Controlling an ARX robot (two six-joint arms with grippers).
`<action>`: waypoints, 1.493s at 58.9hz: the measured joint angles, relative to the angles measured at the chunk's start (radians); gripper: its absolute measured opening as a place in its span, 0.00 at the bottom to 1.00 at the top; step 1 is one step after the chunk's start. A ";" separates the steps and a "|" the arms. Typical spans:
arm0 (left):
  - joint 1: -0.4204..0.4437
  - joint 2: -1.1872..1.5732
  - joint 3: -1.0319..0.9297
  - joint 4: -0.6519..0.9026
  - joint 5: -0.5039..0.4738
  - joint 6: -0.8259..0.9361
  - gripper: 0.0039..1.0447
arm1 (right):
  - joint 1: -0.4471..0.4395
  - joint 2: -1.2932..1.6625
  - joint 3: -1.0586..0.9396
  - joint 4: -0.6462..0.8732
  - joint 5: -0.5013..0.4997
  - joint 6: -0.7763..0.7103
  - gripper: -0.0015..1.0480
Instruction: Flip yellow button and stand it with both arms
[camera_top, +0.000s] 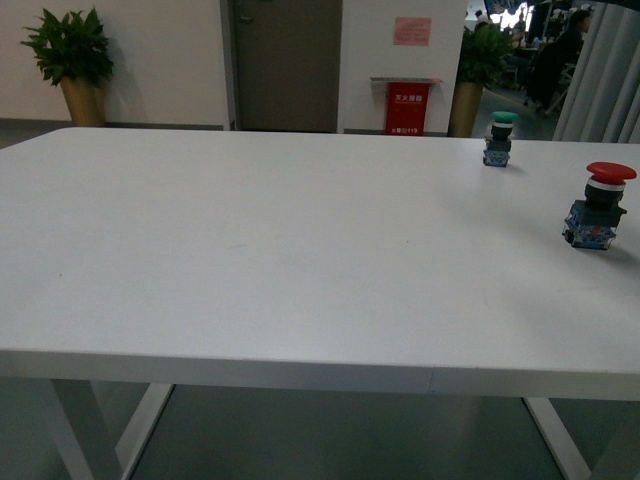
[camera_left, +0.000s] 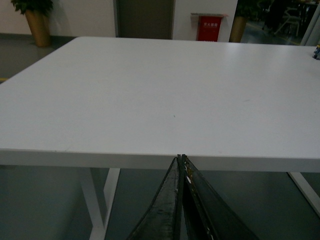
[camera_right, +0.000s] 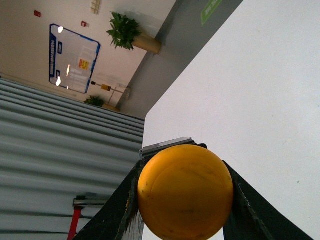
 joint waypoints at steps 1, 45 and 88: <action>0.000 -0.011 0.000 -0.001 0.000 0.000 0.04 | 0.000 0.000 0.000 0.000 0.000 0.000 0.34; 0.000 -0.021 0.000 -0.006 0.000 0.000 0.92 | 0.008 0.271 0.495 -0.466 0.360 -0.661 0.33; 0.000 -0.021 0.000 -0.006 0.000 0.000 0.94 | -0.005 0.995 1.666 -1.278 0.555 -1.021 0.33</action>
